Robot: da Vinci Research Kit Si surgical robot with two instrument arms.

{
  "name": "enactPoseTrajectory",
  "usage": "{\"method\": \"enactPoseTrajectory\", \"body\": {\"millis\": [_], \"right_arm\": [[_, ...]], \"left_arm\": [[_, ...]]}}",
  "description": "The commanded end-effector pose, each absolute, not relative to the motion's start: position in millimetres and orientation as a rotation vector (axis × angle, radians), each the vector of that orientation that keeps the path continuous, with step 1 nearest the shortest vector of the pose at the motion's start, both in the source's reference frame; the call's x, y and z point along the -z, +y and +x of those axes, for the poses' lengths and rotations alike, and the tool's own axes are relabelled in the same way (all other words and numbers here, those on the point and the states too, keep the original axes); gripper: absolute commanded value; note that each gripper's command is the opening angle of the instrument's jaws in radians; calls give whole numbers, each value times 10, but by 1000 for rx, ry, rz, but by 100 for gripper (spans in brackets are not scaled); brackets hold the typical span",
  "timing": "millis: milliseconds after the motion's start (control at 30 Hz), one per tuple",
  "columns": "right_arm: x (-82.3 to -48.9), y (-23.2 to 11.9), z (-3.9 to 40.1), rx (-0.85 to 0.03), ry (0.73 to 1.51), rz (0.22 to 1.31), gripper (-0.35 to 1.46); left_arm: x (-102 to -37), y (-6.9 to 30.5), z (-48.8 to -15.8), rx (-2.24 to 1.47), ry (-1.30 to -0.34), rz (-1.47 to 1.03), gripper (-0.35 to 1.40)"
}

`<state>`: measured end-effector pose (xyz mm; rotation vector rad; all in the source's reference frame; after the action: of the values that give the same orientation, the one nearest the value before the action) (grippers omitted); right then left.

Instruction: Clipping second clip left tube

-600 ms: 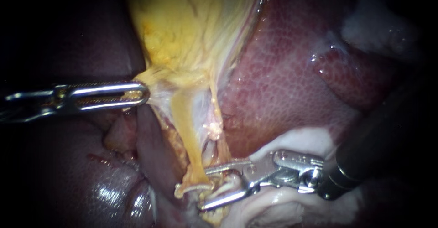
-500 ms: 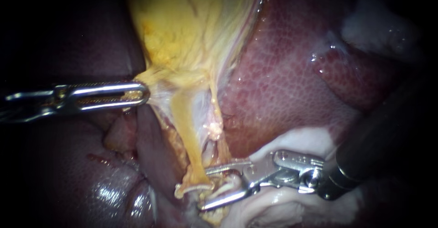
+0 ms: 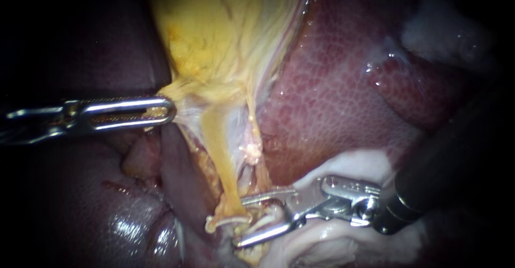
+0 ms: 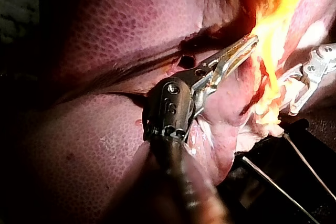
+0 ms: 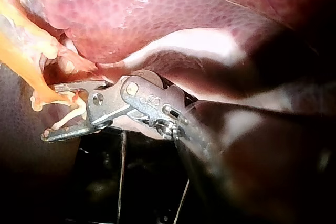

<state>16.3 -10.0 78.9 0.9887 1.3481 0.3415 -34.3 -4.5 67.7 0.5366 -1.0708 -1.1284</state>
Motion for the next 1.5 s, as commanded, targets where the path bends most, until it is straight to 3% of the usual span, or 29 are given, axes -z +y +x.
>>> {"method": "enactPoseTrajectory", "body": {"millis": [33, 400, 933, 1500], "right_arm": [[-792, -99, 164, -343, 1348, 988, 46], [-806, -88, 186, -357, 1348, 977, 49], [-794, -97, 206, -368, 1381, 985, 55], [-820, -67, 155, -420, 1350, 936, 55]], "left_arm": [[-676, -45, -344, 1128, -1071, 536, -35], [-671, -48, -347, 1131, -1070, 534, -35], [-672, -44, -343, 1129, -1071, 538, -35], [-666, -44, -339, 1131, -1069, 538, -35]]}}
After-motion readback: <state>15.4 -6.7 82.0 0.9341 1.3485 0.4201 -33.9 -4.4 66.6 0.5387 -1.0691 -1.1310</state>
